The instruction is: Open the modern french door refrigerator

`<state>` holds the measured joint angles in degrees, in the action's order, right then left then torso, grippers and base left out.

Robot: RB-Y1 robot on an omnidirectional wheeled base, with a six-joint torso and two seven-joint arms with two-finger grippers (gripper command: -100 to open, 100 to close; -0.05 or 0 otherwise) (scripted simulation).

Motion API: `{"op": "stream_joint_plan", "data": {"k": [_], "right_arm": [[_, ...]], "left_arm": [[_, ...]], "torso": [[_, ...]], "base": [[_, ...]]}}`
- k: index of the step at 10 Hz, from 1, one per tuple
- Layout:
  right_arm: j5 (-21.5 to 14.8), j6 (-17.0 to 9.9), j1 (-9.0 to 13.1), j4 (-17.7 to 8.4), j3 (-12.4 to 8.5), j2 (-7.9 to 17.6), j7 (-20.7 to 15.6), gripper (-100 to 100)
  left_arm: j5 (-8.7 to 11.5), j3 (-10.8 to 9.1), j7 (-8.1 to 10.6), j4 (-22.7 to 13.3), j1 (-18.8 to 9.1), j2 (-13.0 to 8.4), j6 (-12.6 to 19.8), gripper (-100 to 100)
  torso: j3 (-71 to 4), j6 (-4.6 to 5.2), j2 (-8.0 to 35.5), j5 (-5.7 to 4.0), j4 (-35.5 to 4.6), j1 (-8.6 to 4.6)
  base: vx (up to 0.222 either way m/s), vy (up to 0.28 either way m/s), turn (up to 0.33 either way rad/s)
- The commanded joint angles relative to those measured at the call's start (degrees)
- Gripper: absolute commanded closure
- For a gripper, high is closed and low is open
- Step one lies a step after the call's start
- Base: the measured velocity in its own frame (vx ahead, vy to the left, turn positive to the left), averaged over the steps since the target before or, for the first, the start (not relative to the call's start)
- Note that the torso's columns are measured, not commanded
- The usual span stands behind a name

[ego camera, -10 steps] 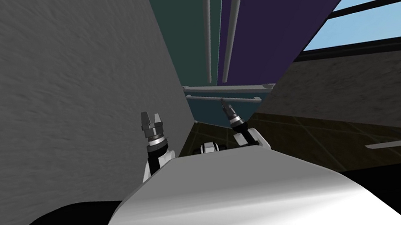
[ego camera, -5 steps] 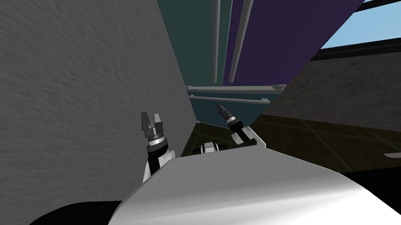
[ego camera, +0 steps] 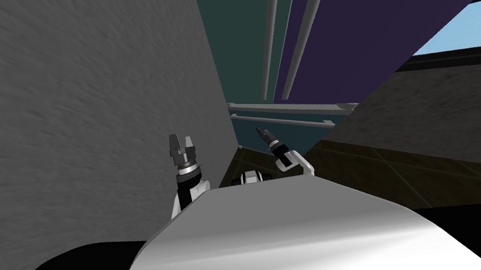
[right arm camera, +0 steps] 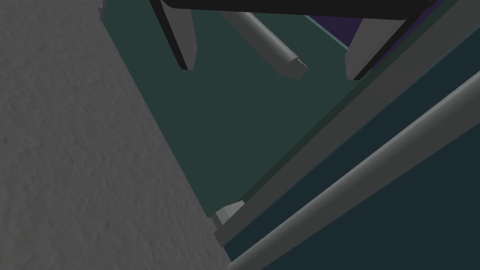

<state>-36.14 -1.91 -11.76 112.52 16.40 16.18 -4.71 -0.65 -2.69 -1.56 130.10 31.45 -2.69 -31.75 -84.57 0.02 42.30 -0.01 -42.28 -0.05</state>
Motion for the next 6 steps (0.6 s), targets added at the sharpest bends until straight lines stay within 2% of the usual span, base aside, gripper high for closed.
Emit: {"op": "stream_joint_plan", "data": {"k": [1,2,3,4,5,6], "right_arm": [[-4.41,-4.42,0.79,-2.10,1.58,0.17,-1.67,-100],[-4.74,-5.45,0.79,-2.10,1.58,0.17,-1.67,-100],[-6.93,-7.56,1.97,-4.07,2.87,0.77,-2.76,-100],[-8.10,-9.20,1.97,-4.07,2.87,0.77,-2.76,-100],[-10.07,-11.03,3.10,-6.12,4.18,1.34,-3.82,-100],[-11.43,-12.59,3.10,-6.12,4.18,1.34,-3.82,-100]], "left_arm": [[0.00,0.00,0.00,0.00,0.00,0.00,0.00,0],[0.00,0.00,0.00,0.00,0.00,0.00,0.00,0],[0.00,0.00,0.00,0.00,0.00,0.00,0.00,0],[0.00,0.00,0.00,0.00,-0.01,0.00,0.00,0],[0.00,0.00,0.00,0.00,0.00,0.00,0.00,0],[0.00,0.00,0.00,0.00,0.00,0.00,0.00,0]], "torso": [[-0.01,-0.03,-0.04,0.00,0.01,0.03],[0.01,-0.01,0.02,0.01,-0.01,0.04],[0.08,-0.01,0.12,0.00,-0.04,-0.02],[0.04,-0.04,0.04,0.00,-0.02,0.05],[-0.02,-0.01,-0.04,0.02,0.00,0.06],[-0.07,-0.03,-0.12,0.02,0.03,0.09]], "base": [[0.056,0.040,0.042],[0.018,0.021,-0.006],[0.033,0.030,0.081],[0.046,0.032,0.048],[0.064,0.043,0.067],[0.070,0.042,0.051]]}}
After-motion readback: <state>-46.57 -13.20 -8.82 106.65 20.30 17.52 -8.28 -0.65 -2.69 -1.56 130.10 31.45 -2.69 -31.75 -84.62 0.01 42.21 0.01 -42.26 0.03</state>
